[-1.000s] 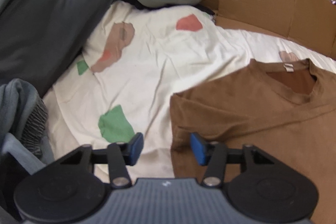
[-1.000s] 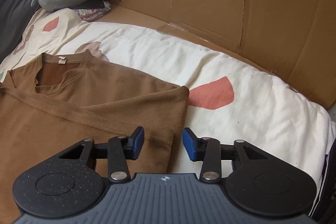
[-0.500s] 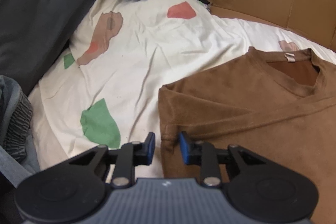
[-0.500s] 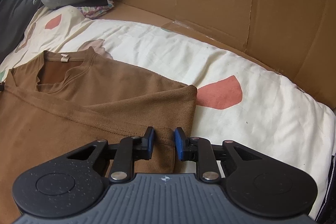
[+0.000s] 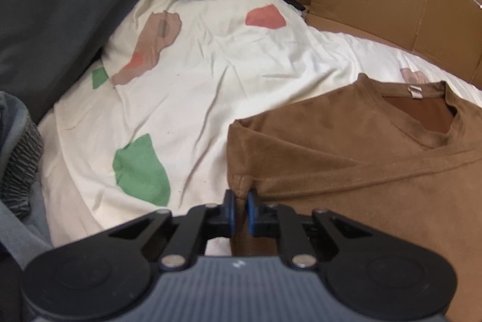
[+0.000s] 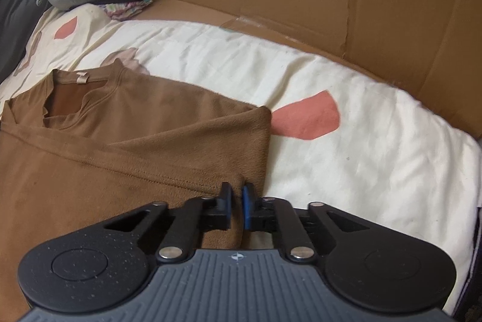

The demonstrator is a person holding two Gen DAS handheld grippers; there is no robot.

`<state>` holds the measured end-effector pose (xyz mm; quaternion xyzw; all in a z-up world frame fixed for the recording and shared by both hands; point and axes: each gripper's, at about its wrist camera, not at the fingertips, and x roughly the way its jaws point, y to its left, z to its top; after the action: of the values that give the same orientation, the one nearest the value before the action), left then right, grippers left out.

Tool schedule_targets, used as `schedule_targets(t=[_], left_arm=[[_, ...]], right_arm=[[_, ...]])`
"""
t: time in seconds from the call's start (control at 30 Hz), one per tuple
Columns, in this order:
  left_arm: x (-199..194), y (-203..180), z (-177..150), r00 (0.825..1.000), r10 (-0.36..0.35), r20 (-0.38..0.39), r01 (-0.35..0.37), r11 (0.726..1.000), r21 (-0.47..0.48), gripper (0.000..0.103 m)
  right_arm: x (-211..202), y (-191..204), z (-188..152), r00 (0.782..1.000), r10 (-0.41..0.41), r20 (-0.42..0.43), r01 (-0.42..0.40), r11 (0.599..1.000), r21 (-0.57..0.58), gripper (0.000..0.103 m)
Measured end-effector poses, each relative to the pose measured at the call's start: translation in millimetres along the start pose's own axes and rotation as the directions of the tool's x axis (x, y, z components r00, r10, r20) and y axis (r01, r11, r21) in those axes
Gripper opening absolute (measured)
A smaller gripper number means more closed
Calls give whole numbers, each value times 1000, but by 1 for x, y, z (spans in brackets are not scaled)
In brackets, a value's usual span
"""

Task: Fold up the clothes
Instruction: 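Pinch the shirt's end edge with both tools, then lift the pinched end with both tools and fold it over the shirt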

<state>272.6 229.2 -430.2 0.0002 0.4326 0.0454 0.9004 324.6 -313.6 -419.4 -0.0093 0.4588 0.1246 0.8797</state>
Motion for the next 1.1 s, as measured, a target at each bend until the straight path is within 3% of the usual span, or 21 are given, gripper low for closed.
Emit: schedule_targets(t=[0.13, 0.33, 0.47, 0.57, 0.6, 0.67, 1.1], left_arm=[[-7, 3, -2, 1000, 2, 20, -2, 1000, -18, 8], [1, 5, -1, 1000, -21, -14, 21, 999, -41, 12], [5, 4, -2, 1000, -25, -18, 24, 999, -44, 16], [6, 6, -3, 999, -33, -12, 32, 998, -54, 15], [6, 6, -3, 999, -35, -10, 35, 998, -57, 13], [3, 6, -3, 999, -33, 8, 33, 998, -50, 9], [-59, 10, -5, 986, 3, 167, 12, 996, -87, 6]], right_arm=[[-8, 0, 0, 1000, 0, 21, 0, 1000, 10, 3], [-1, -9, -2, 999, 42, -1, -42, 996, 74, 6], [3, -15, -3, 994, 110, -6, -108, 986, 129, 25], [6, -14, -4, 993, 116, -8, -114, 986, 125, 25], [6, -13, -4, 994, 111, -7, -109, 987, 118, 24], [7, -12, -3, 995, 95, -6, -94, 990, 102, 2], [-43, -10, 0, 992, 54, 113, -63, 994, 83, 2]])
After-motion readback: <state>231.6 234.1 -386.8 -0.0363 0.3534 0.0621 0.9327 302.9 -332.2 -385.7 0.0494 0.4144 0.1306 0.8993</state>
